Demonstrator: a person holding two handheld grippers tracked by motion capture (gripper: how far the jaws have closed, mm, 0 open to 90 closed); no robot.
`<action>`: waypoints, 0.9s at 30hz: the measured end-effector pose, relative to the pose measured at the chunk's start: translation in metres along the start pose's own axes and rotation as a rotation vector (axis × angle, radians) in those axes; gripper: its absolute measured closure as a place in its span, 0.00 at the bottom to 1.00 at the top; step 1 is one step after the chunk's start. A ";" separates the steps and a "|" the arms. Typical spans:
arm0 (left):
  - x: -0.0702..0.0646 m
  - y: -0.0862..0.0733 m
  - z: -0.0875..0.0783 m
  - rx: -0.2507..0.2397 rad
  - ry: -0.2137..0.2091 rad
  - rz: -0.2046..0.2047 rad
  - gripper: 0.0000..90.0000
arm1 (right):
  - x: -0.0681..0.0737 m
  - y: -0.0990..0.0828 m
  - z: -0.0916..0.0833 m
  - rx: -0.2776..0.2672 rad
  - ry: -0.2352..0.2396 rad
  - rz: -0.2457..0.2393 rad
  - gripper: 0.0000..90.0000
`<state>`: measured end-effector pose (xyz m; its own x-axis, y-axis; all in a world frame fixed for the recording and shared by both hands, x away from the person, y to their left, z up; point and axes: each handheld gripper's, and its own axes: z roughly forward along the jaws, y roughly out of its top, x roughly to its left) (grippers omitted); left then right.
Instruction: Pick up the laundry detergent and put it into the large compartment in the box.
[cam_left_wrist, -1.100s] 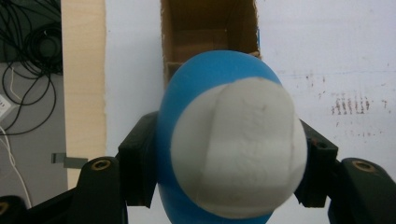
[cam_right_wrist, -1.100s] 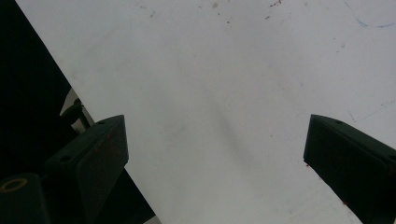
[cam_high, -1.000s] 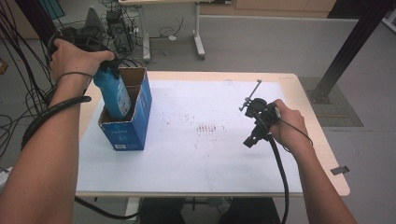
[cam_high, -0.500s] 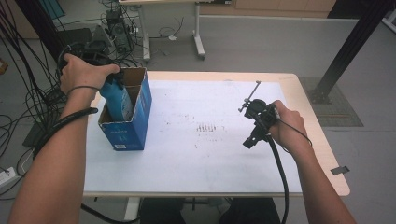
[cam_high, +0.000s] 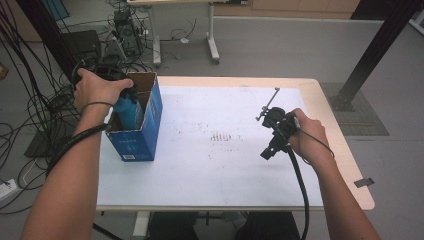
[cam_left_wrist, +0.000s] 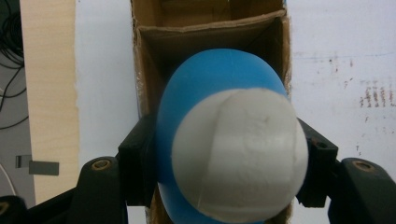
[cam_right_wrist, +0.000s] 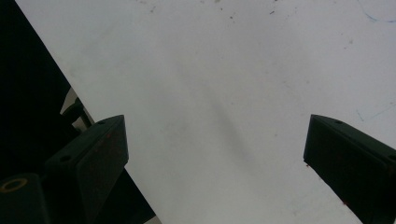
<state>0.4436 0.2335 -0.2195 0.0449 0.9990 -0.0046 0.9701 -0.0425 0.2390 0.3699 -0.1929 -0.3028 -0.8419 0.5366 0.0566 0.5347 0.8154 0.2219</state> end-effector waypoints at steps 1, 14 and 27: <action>0.000 0.000 0.002 0.004 0.001 0.002 0.42 | 0.000 0.000 0.000 0.000 -0.001 -0.002 0.07; 0.000 -0.006 0.022 0.020 0.002 0.000 0.42 | -0.001 -0.002 0.003 0.001 0.000 0.006 0.07; -0.006 -0.008 0.036 0.037 0.008 0.013 0.42 | -0.001 -0.002 0.004 0.004 0.001 0.006 0.07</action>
<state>0.4438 0.2277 -0.2561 0.0559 0.9984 0.0063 0.9776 -0.0560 0.2029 0.3698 -0.1943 -0.3074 -0.8387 0.5415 0.0588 0.5401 0.8130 0.2174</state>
